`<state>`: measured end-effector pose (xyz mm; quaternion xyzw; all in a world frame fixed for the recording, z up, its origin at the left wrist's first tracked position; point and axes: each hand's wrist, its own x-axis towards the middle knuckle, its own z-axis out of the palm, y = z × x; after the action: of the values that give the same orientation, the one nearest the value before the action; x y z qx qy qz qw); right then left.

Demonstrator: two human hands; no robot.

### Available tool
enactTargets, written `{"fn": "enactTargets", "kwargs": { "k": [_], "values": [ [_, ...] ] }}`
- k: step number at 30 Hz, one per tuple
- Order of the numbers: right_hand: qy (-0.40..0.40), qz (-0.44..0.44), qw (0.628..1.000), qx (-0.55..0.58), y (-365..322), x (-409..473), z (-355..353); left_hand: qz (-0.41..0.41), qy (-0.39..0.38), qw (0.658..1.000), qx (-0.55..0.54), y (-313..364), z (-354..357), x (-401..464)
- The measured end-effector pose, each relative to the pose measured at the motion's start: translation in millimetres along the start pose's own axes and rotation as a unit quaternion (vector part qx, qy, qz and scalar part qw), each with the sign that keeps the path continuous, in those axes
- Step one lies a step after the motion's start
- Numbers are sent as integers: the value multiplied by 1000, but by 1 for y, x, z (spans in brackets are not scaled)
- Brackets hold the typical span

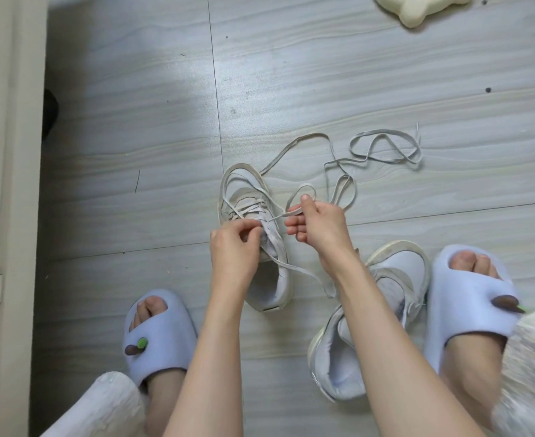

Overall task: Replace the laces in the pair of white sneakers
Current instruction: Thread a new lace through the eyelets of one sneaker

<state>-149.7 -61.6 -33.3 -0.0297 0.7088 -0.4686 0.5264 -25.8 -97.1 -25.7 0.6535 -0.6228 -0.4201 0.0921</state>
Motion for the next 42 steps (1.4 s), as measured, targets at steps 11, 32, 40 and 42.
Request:
{"fn": "enactTargets", "kwargs": {
  "k": [11,32,40,42],
  "values": [
    [0,27,999,-46,9,5,4,11,-1,1000,-10,-3,13,9],
    [-59,-3,998,32,17,0,-2,32,-36,998,44,-6,14,13],
    [-32,-49,995,-75,24,6,5,31,-1,1000,6,-6,13,12],
    [-14,-49,995,-83,28,9,9,31,9,999,-19,-7,11,10]
  ]
}}
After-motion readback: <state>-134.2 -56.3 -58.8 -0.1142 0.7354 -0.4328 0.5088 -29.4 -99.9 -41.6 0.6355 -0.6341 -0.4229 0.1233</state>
